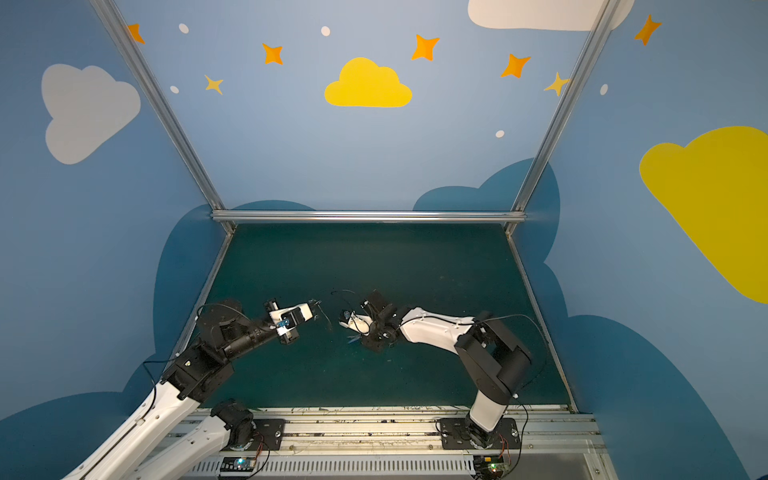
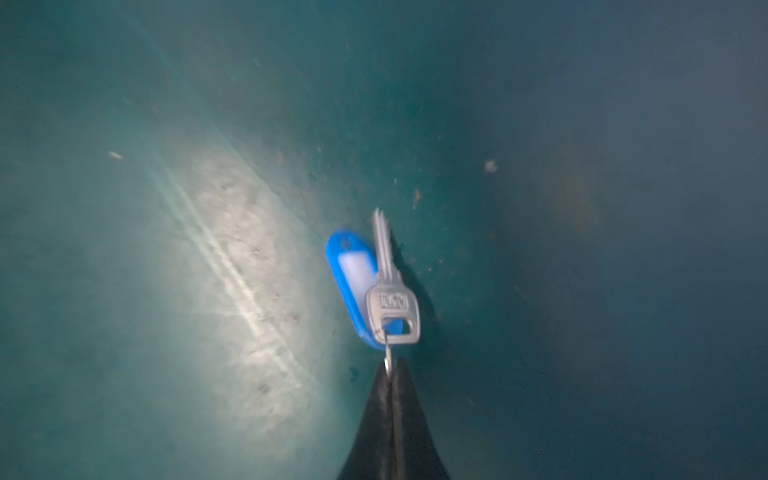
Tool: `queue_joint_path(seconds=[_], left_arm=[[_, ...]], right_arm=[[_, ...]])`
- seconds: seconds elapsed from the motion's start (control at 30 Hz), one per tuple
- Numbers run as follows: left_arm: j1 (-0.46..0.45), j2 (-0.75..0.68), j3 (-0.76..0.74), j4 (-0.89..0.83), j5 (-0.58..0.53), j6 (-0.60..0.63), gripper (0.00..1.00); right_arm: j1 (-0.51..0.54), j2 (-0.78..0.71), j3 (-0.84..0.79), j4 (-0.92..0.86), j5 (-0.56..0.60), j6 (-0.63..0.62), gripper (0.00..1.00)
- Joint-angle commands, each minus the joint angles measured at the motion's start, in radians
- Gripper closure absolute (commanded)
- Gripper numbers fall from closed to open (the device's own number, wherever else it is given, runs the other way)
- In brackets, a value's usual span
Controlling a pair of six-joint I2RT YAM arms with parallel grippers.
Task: Put the keys on the keyring
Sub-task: 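Close the right gripper on the key's ring and lift it, then carry the key with the right gripper toward the plate held by the left gripper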
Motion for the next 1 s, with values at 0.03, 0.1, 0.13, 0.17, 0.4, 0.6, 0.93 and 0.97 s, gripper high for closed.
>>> queue_joint_path(seconds=[0.03, 0.1, 0.13, 0.17, 0.4, 0.6, 0.93, 0.97], left_arm=[[0.006, -0.019, 0.005, 0.045, -0.002, -0.029, 0.97], [0.004, -0.015, 0.006, 0.052, -0.003, -0.032, 0.97], [0.006, -0.011, 0.007, 0.055, 0.000, -0.033, 0.97], [0.005, -0.007, 0.010, 0.055, 0.002, -0.033, 0.97], [0.004, 0.049, 0.037, 0.071, 0.031, -0.039, 0.97], [-0.002, 0.131, 0.065, 0.131, 0.113, -0.048, 0.97], [-0.141, 0.292, 0.171, 0.135, 0.058, 0.058, 0.97], [-0.156, 0.301, 0.180, 0.132, 0.049, 0.073, 0.96]], right_arm=[[-0.019, -0.139, -0.025, -0.010, -0.056, 0.019, 1.00], [-0.026, -0.190, -0.031, -0.031, -0.073, 0.008, 1.00], [-0.031, -0.221, -0.033, -0.045, -0.081, -0.003, 1.00], [-0.039, -0.253, -0.035, -0.062, -0.088, -0.016, 1.00], [-0.108, -0.537, -0.038, -0.167, -0.228, -0.131, 1.00], [-0.124, -0.678, 0.013, -0.228, -0.241, -0.152, 1.00], [-0.122, -0.639, 0.093, -0.197, -0.340, -0.083, 1.00], [-0.122, -0.633, 0.100, -0.198, -0.344, -0.079, 1.00]])
